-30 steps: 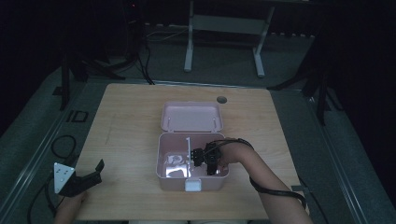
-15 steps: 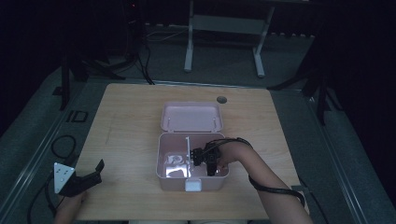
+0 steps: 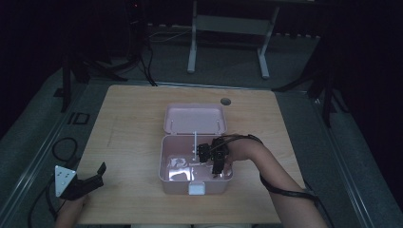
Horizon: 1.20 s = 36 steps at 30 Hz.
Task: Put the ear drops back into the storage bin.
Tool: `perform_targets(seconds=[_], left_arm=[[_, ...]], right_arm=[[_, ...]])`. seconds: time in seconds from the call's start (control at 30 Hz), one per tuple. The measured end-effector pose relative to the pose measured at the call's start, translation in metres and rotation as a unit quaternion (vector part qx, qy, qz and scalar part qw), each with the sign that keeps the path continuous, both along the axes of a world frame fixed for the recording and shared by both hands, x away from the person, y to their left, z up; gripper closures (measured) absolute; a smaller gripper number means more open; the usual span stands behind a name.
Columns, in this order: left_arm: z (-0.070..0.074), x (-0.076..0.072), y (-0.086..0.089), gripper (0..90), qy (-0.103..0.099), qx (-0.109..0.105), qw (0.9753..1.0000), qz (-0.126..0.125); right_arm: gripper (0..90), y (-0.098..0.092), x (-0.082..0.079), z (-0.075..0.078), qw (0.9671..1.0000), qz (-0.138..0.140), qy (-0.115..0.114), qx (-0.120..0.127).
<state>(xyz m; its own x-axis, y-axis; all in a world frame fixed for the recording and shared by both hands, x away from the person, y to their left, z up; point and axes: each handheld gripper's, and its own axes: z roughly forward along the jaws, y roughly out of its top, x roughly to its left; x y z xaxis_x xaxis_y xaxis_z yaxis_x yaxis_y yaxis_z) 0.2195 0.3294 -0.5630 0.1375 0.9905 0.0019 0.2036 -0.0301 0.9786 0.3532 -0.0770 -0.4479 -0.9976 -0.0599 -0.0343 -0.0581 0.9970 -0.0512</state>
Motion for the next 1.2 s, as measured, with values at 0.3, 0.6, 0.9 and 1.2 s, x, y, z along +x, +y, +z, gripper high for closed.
perform_targets(seconds=[0.3, 0.6, 0.9, 1.2], left_arm=[[0.0, 0.0, 0.0, 0.4, 0.001, 0.0, 1.0, 0.001], [0.0, 0.0, 0.0, 0.4, 0.001, 0.0, 1.0, 0.001], [0.0, 0.0, 0.0, 0.4, 0.001, 0.001, 1.0, 0.002], [0.0, 0.0, 0.0, 0.4, 0.001, 0.0, 1.0, 0.002]], right_arm=[[41.6, -0.01, -0.004, 0.023, 0.9997, -0.01, -0.01, 0.019], [28.3, -0.025, -0.006, 0.043, 0.9982, -0.023, -0.027, 0.048], [18.7, -0.051, -0.004, 0.066, 0.995, -0.032, -0.042, 0.085], [18.2, -0.084, -0.001, 0.073, 0.991, -0.059, -0.047, 0.111]])
